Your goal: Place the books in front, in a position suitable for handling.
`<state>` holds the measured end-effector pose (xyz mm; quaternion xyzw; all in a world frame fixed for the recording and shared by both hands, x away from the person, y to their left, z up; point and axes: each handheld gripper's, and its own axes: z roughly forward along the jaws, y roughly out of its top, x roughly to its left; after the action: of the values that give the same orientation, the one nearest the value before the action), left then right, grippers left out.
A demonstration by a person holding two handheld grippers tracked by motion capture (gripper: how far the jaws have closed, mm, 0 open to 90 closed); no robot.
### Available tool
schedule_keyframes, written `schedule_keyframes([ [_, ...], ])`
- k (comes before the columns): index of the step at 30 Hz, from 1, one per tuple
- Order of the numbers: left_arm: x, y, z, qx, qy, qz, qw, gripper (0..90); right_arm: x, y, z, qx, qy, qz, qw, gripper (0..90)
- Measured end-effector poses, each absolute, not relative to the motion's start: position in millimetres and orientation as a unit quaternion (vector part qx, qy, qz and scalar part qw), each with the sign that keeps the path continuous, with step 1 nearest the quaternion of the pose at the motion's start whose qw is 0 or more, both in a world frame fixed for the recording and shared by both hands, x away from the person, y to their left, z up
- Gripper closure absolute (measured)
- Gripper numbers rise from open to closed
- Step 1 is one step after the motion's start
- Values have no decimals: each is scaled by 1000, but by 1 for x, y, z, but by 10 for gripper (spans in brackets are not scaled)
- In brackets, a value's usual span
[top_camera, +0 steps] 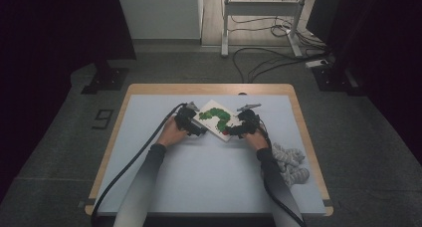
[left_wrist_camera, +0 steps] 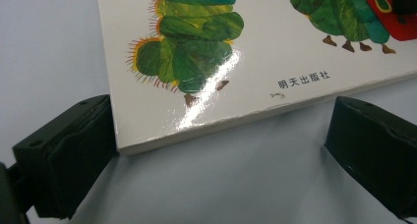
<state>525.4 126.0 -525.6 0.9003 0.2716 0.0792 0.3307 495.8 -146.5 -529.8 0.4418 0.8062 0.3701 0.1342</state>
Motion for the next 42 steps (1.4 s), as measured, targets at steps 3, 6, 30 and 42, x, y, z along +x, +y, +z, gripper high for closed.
schedule_keyframes([
  [3,522,129,-525,904,267,75,326,0,491,-144,-530,442,806,369,134,0],
  [6,516,132,-524,904,266,72,327,0,484,-141,-530,440,807,369,134,0],
  [30,462,156,-525,906,258,72,328,0,440,-123,-529,423,819,367,126,0],
  [42,435,164,-523,908,263,69,318,0,417,-116,-529,412,825,368,121,0],
])
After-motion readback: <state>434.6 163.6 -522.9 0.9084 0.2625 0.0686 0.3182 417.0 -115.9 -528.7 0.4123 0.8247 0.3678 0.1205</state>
